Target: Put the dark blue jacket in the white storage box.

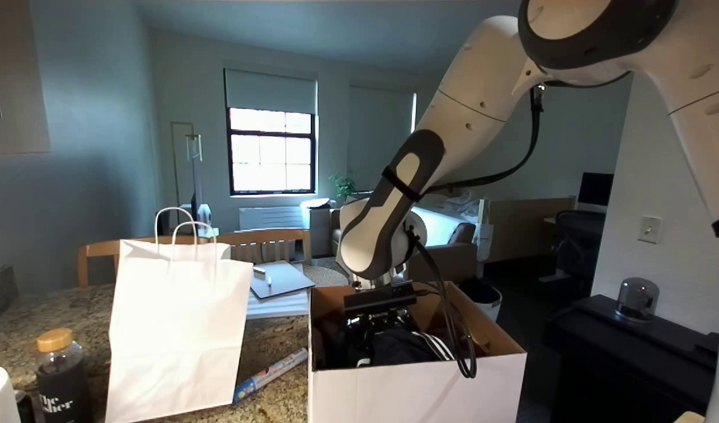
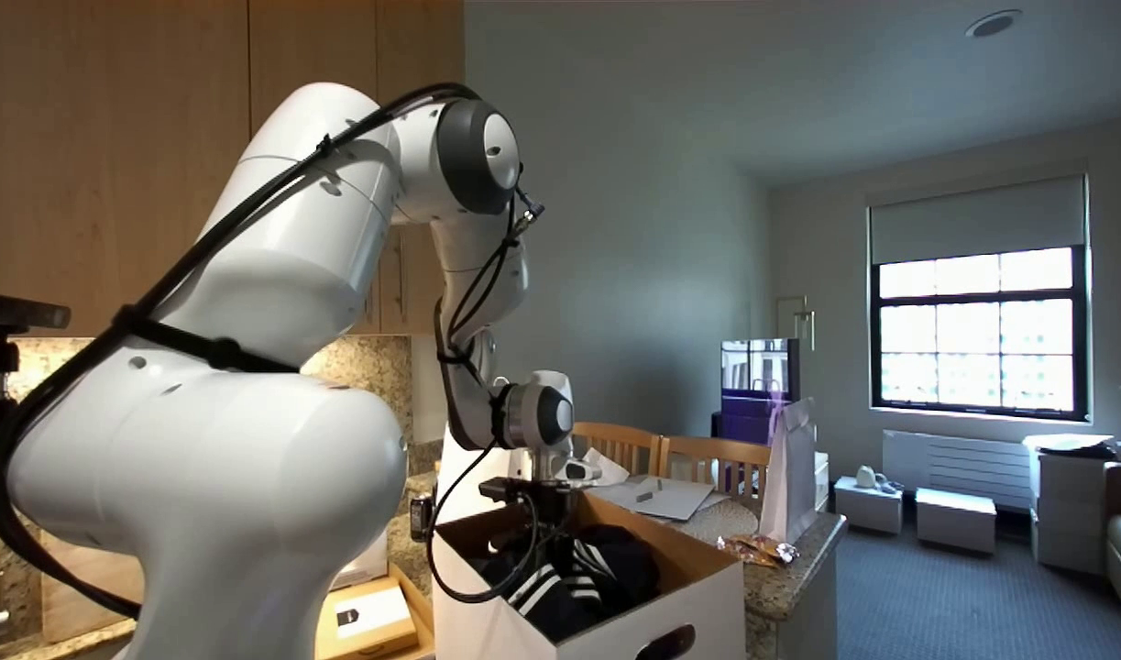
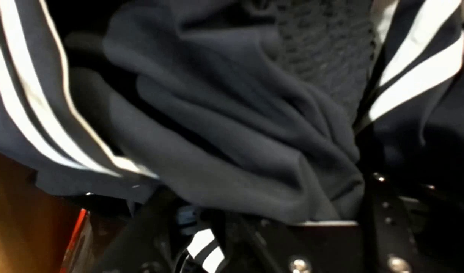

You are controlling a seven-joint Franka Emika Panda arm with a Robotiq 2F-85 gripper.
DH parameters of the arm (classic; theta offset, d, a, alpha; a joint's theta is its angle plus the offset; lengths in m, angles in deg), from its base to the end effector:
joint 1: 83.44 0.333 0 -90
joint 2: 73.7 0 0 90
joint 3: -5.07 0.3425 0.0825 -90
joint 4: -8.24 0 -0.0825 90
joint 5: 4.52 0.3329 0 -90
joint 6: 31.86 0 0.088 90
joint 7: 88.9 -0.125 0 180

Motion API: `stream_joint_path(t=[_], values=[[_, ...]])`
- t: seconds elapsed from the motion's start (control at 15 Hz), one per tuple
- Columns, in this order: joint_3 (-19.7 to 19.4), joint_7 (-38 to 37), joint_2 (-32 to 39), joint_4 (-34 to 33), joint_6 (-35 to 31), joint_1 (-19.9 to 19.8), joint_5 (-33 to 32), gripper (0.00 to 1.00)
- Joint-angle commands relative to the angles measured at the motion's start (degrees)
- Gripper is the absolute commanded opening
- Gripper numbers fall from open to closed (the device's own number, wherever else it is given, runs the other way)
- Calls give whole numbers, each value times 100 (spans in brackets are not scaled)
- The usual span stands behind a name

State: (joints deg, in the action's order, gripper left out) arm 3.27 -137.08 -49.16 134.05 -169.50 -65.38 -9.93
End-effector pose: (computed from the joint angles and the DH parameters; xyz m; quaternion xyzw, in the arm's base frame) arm 0.4922 0.1416 0.2207 0.9649 -0.2355 -0.0753 0.0881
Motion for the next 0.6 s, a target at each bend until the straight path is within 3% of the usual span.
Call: stream_joint_path(t=[0.0, 0.13, 0.53], values=[[-21, -309, -517, 796, -357, -134, 40, 95], [-63, -383, -641, 1031, -541, -211, 57, 100], [-10, -123, -1173, 1408, -990, -409, -2, 100]])
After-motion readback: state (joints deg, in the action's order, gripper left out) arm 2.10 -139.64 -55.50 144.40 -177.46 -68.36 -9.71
